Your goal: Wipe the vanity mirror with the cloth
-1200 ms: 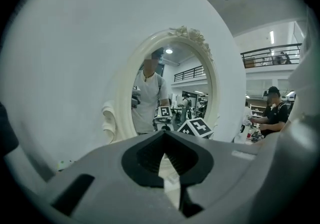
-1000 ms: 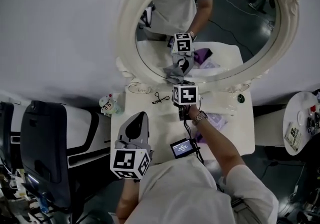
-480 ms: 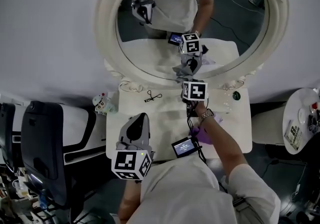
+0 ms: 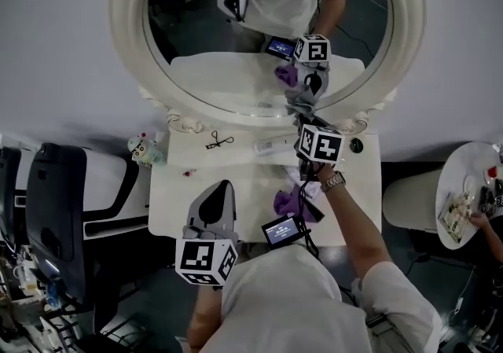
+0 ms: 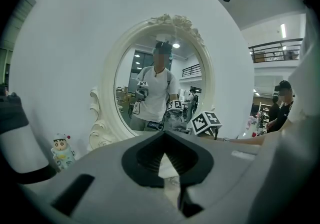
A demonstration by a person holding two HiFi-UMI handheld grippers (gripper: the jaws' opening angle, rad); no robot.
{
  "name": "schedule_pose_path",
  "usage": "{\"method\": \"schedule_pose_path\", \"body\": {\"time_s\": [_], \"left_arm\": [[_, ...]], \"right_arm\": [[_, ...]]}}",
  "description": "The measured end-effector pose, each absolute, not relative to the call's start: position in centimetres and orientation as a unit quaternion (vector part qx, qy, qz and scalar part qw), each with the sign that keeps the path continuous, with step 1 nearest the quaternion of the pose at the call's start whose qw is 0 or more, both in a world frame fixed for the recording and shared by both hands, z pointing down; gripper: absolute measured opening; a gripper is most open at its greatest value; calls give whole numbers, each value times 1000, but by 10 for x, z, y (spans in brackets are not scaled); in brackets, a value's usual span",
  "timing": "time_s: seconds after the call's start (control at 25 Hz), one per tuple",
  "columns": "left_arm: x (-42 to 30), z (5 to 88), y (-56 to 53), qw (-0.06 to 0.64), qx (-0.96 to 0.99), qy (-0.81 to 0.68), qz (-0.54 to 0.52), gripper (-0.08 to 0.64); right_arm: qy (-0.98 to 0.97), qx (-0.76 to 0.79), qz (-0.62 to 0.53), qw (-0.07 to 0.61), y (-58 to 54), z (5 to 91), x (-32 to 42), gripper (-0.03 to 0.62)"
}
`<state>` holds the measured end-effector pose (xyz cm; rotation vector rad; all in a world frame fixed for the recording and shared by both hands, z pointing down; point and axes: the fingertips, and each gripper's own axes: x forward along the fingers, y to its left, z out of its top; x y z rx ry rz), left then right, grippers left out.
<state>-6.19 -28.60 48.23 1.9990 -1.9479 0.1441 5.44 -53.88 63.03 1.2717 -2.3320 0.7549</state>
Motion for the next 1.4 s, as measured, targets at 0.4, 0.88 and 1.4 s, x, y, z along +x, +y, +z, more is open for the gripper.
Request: {"method": "schedule_pose_path", "body": {"time_s": [0.4, 0.88, 1.4], "left_arm": [[-51, 495, -252, 162, 744, -646, 54, 2], [-111, 506, -115, 164, 833, -526, 39, 2], [11, 502, -6, 129, 895, -428, 7, 2]], "right_arm": [[-870, 435, 222, 63, -443, 576, 83, 69], [-827, 528, 192, 25, -178, 543, 108, 71], [-814, 554, 157, -75, 11, 466, 164, 69]]}}
